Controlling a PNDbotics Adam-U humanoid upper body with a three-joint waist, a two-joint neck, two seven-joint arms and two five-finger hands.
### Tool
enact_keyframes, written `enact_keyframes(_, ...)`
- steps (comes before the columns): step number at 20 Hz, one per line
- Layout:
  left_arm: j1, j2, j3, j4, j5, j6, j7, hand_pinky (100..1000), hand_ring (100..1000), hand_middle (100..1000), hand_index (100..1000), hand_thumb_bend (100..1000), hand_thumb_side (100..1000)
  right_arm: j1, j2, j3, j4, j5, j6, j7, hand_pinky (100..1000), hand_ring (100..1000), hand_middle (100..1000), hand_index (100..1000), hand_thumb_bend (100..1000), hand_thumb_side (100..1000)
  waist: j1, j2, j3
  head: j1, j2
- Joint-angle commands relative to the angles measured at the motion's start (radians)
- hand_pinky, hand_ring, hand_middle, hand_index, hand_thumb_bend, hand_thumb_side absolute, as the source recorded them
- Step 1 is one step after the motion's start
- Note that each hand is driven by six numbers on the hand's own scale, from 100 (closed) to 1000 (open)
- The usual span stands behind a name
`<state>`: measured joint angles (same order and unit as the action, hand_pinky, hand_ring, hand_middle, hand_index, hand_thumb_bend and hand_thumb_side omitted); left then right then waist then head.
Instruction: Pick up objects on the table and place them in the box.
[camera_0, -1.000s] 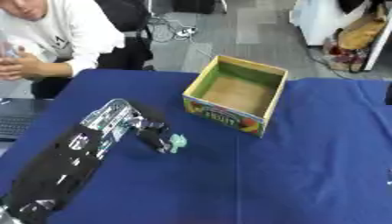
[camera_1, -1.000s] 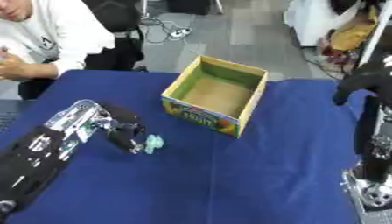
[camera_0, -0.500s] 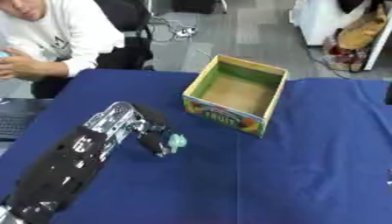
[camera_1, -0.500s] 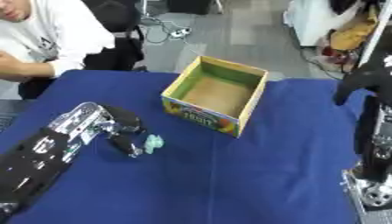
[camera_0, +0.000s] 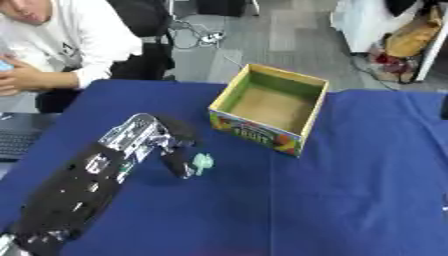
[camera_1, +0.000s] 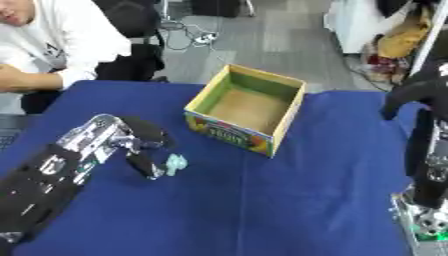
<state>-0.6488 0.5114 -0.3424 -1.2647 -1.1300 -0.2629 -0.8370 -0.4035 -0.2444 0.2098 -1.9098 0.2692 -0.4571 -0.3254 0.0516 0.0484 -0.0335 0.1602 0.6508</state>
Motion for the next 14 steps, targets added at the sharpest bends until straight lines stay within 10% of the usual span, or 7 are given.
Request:
enact_keyframes(1, -0.024, 0.009, 0.007, 0.006, 0.003, -0.075, -0.070, 485, 694, 913, 1000, 860, 577, -0.006, 0.000, -0.004, -0.014, -0.003, 0.001, 0.002, 179, 275, 364, 457, 100, 862, 0.001, -0.014, -0.001, 0.011, 0.001)
enact_keyframes(14, -0.028, -0.008, 0.010, 0.070, -0.005, -0.094, -0.068, 468, 697, 927, 1000, 854, 543, -0.005, 0.001, -0.004, -0.014, -0.007, 0.002, 0.003, 178, 274, 364, 457, 100, 863, 0.000, -0.012, -0.004, 0.011, 0.001)
